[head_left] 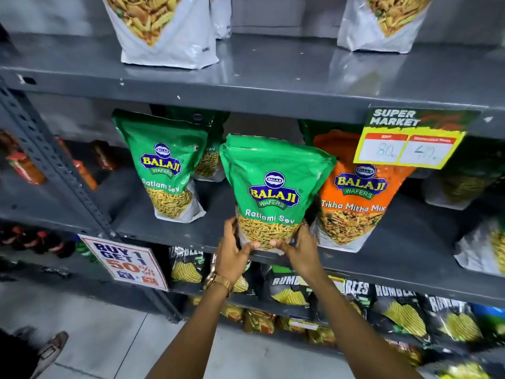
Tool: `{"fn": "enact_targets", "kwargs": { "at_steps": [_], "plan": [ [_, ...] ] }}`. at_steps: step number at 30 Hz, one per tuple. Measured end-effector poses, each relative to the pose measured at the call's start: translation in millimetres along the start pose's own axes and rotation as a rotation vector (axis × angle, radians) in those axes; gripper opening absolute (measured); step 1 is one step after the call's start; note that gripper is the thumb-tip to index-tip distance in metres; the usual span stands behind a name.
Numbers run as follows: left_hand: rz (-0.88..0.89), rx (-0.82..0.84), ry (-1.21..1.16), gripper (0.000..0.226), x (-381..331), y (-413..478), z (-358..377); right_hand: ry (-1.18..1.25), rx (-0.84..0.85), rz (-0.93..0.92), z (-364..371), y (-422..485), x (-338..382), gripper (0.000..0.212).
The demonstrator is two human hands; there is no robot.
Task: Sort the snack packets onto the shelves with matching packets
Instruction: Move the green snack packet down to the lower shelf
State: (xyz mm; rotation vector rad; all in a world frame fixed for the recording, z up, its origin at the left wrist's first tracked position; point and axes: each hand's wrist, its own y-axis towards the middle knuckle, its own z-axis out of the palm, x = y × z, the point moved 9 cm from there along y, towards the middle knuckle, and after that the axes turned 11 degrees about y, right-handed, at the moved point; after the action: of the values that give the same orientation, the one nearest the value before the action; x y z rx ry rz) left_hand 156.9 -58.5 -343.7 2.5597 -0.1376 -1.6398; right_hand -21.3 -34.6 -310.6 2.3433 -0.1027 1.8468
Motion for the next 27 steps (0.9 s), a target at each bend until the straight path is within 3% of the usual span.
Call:
{"fn": "enact_targets", "kwargs": {
  "at_steps": [10,19,21,23,25,27],
  "plan": [
    [0.006,-0.007,-0.05,0.078,-7,42,13,0.064,-0.031,0.054,2,46,-12,0.074],
    [-0.015,0.004,-0.111,0.107,-12,53,20,0.063,-0.015,0.125,-4,62,-12,0.074],
    [-0.042,-0.002,-0.094,0.1,-7,47,23,0.095,-0.036,0.091,-8,51,-12,0.083],
    [-0.093,-0.127,-0.03,0.078,-4,29,21,0.212,-0.068,0.108,-15,33,-17,0.09],
    [-0.082,-0.299,0.062,0.059,-10,2,19,0.323,-0.145,0.118,-30,7,-19,0.068],
    [0.017,-0.322,0.126,0.041,-29,-21,33,0.356,-0.321,0.058,-59,-19,-20,0.028]
  ]
}}
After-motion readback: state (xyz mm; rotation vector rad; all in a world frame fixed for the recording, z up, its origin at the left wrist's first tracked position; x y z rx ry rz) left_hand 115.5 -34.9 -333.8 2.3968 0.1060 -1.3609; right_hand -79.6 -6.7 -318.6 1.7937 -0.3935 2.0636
